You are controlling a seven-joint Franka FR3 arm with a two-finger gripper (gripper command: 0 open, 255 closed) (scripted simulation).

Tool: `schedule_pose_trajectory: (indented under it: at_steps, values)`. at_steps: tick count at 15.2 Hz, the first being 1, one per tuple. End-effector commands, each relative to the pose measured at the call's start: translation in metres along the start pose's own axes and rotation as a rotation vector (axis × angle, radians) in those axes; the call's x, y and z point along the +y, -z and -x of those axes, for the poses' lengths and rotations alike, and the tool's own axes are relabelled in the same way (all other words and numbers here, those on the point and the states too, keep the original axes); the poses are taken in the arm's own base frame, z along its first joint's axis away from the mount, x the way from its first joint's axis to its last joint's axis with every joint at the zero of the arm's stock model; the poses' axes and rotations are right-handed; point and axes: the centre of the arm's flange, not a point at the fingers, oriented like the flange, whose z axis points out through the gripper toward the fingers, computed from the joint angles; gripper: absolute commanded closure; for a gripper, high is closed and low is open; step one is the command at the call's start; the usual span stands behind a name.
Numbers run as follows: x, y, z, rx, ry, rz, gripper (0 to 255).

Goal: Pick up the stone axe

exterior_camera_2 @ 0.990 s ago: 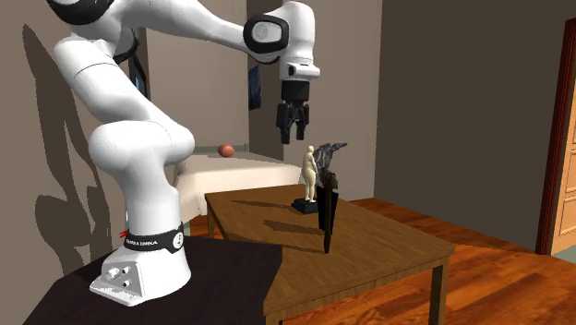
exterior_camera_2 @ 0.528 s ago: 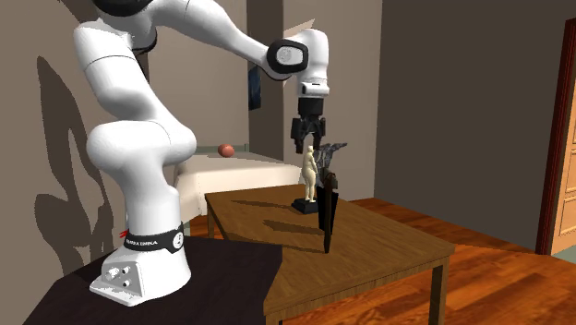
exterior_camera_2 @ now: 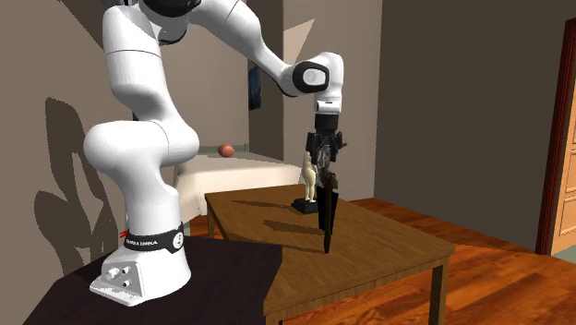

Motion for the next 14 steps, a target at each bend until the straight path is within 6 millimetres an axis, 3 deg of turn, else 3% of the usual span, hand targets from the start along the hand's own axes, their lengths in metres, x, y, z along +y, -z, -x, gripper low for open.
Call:
schedule_pose_trajectory:
  at_steps: [1,6,8,9,14]
  values:
    - [-0.004,-0.008,-0.002,0.0,-0.012,-0.002,0]
    - [-0.004,-0.037,-0.004,0.0,-0.012,-0.002,0]
    - [-0.004,-0.037,-0.004,0.0,-0.012,-0.002,0]
    - [-0.004,-0.037,-0.004,0.0,-0.012,-0.002,255]
    - [-0.004,-0.037,-0.004,0.0,-0.012,-0.002,255]
